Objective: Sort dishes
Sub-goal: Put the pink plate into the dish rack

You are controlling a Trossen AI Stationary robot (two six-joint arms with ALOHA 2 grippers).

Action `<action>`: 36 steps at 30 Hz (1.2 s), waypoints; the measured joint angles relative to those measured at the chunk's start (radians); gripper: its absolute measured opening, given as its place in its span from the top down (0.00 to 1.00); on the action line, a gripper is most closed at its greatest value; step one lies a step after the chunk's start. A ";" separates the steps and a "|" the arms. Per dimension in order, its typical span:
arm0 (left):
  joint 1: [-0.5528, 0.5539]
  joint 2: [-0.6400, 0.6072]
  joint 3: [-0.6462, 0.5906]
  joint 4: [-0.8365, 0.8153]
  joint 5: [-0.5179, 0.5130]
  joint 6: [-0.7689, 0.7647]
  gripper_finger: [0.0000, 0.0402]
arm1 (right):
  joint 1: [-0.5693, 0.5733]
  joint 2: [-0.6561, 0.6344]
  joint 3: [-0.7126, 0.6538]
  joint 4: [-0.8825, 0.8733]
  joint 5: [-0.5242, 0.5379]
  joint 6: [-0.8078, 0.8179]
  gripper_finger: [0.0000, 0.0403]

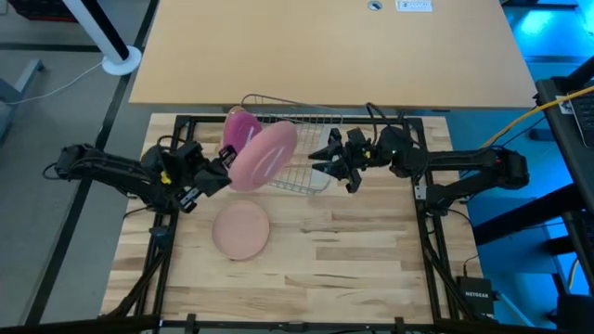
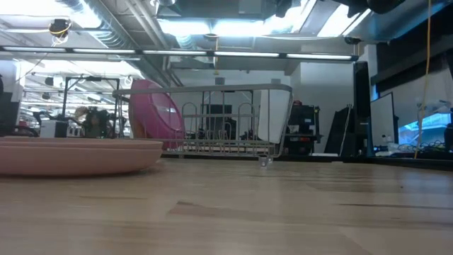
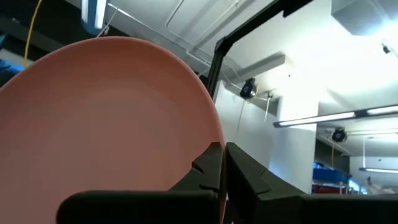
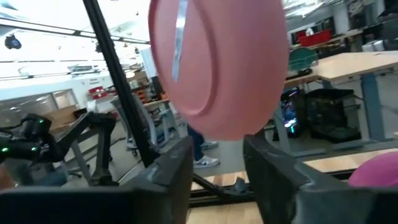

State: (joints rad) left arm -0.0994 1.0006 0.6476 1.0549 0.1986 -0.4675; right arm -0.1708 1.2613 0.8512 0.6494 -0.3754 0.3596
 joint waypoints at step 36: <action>-0.001 0.001 -0.001 -0.377 0.074 0.133 0.99 | -0.195 0.137 0.293 -0.651 -0.482 -0.529 0.57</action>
State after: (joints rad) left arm -0.1005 1.0020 0.6468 0.6784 0.2730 -0.3348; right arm -0.3660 1.3984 1.1442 -0.0013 -0.8572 -0.1694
